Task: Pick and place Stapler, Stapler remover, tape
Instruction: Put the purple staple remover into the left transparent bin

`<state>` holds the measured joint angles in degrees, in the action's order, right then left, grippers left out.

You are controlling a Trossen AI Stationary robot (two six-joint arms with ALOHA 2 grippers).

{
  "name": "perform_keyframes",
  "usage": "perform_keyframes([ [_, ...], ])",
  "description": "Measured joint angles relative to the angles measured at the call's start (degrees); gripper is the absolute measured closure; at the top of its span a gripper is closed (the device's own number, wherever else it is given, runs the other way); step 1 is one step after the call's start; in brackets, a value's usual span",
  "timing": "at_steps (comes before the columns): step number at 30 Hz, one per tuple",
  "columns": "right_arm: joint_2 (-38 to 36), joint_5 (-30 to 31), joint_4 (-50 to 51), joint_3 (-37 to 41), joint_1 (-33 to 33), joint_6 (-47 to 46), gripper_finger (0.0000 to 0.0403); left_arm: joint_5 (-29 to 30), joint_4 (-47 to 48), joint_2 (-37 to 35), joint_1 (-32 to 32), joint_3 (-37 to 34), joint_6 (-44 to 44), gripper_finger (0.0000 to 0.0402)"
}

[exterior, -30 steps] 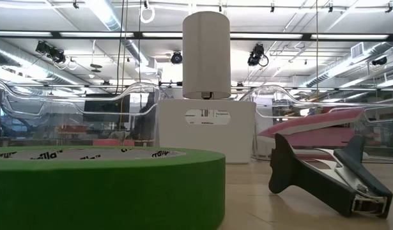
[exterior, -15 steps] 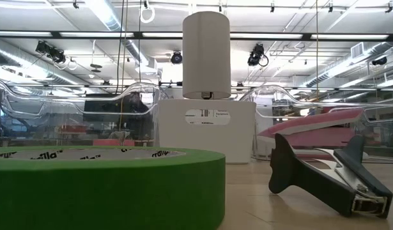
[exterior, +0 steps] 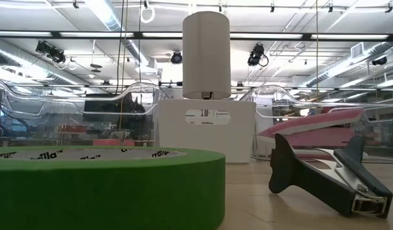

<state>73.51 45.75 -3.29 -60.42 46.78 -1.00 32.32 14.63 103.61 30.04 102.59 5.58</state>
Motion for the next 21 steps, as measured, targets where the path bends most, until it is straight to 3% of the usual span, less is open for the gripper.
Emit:
perform_keyframes([
  [12,0.3,-4.9,-1.7,0.0,-3.3,0.9,0.0403,-2.5,-1.0,0.0,-0.3,0.0,-0.7,0.0213],
  [19,0.3,-6.9,-1.4,0.0,-3.9,0.7,0.0403,-4.3,-0.8,0.0,-0.8,0.0,-1.0,0.0312],
  [21,0.3,-7.1,-1.4,0.0,-3.9,0.7,0.0403,-4.7,-0.6,0.0,-1.0,0.0,-1.1,0.0313],
])
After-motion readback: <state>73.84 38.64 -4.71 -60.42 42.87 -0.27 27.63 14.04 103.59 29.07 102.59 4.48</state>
